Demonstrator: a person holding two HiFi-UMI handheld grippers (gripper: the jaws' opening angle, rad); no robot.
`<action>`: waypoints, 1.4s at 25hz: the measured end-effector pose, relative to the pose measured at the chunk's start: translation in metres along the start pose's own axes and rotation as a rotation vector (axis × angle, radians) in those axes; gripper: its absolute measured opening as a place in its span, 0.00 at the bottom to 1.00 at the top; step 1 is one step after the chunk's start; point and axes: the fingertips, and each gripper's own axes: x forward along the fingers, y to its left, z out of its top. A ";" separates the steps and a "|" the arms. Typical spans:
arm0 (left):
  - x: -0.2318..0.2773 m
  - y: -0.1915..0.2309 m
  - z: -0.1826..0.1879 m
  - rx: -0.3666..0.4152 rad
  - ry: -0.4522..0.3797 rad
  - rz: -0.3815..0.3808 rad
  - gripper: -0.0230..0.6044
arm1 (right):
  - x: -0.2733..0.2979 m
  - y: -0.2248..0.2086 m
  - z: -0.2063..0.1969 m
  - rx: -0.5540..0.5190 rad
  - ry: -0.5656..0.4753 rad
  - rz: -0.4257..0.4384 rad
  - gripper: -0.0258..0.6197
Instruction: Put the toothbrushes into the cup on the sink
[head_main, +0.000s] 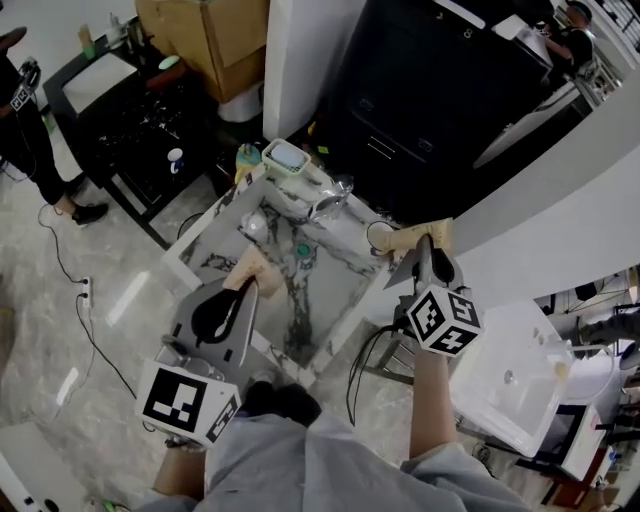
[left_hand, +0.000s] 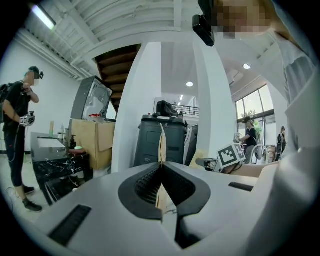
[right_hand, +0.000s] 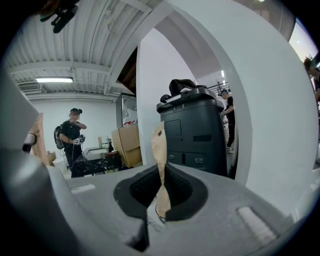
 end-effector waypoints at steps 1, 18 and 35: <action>-0.003 0.002 -0.001 -0.001 0.001 0.009 0.05 | 0.004 -0.003 -0.004 0.000 0.006 -0.006 0.05; -0.020 0.001 -0.008 -0.010 0.017 0.074 0.05 | 0.057 -0.021 -0.079 0.006 0.156 0.000 0.05; -0.029 -0.004 -0.011 -0.015 0.030 0.089 0.05 | 0.064 -0.024 -0.112 -0.010 0.233 0.001 0.07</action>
